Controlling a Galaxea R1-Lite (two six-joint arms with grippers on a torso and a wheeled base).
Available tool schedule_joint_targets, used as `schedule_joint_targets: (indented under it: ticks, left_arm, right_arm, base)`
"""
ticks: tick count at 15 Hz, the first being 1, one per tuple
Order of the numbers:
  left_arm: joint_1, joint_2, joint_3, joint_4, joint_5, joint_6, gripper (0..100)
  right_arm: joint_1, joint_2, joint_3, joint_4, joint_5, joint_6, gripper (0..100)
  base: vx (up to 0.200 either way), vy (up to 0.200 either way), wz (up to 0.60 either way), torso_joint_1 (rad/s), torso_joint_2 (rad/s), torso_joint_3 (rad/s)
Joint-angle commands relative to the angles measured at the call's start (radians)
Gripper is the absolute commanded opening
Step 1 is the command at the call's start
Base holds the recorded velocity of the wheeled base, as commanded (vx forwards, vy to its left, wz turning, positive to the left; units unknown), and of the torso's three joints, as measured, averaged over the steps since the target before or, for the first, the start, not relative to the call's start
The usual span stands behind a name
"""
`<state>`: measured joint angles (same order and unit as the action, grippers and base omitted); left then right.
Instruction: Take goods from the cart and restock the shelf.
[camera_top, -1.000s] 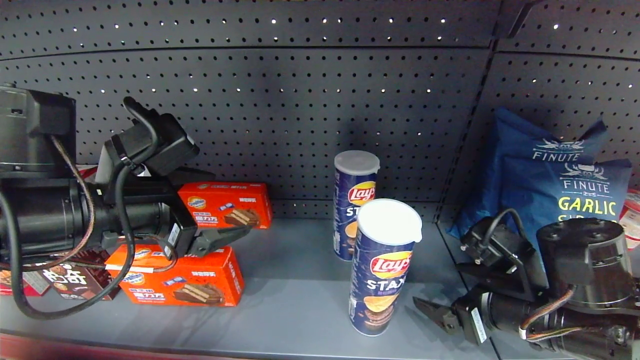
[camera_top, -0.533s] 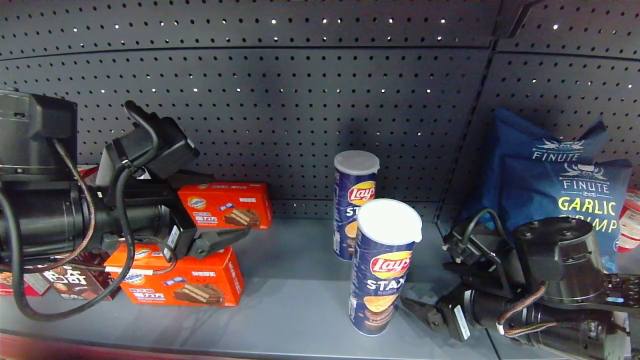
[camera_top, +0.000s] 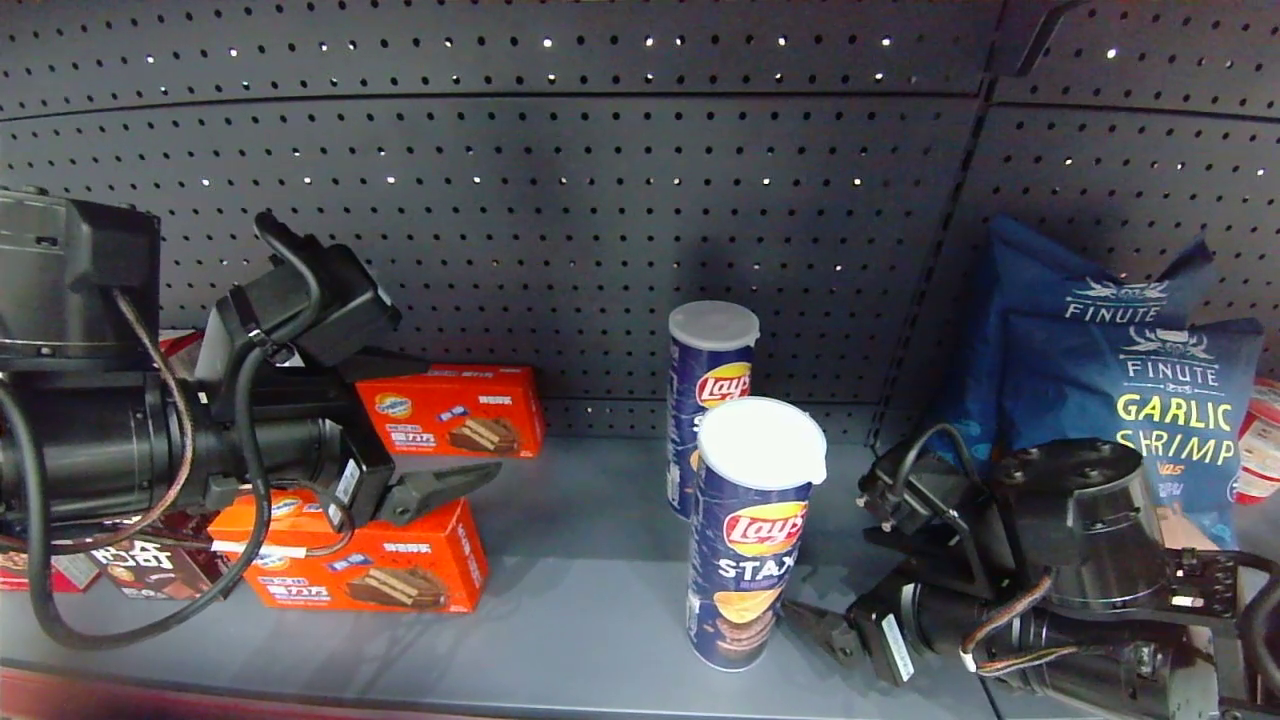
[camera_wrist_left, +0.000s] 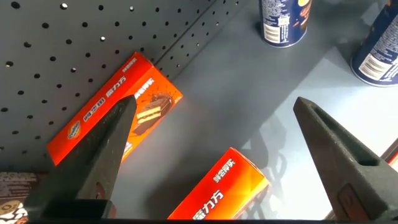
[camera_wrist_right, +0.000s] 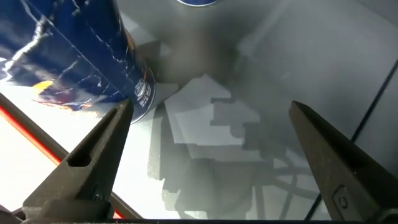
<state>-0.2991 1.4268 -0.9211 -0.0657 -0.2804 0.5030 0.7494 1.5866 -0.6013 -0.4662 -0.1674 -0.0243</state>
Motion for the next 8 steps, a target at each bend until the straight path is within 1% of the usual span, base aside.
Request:
schedule_joint_targets:
  ticks: [1, 8]
  left_arm:
    - [0.0, 0.001, 0.002, 0.0, 0.0, 0.0, 100]
    - [0.002, 0.0, 0.008, 0.0, 0.0, 0.0, 100]
  right_arm:
    - [0.008, 0.016, -0.011, -0.003, 0.0, 0.0, 100]
    - [0.035, 0.041, -0.026, -0.014, -0.003, 0.001, 100]
  base:
    - [0.0, 0.0, 0.0, 0.0, 0.0, 0.0]
    - [0.0, 0.0, 0.0, 0.0, 0.0, 0.0]
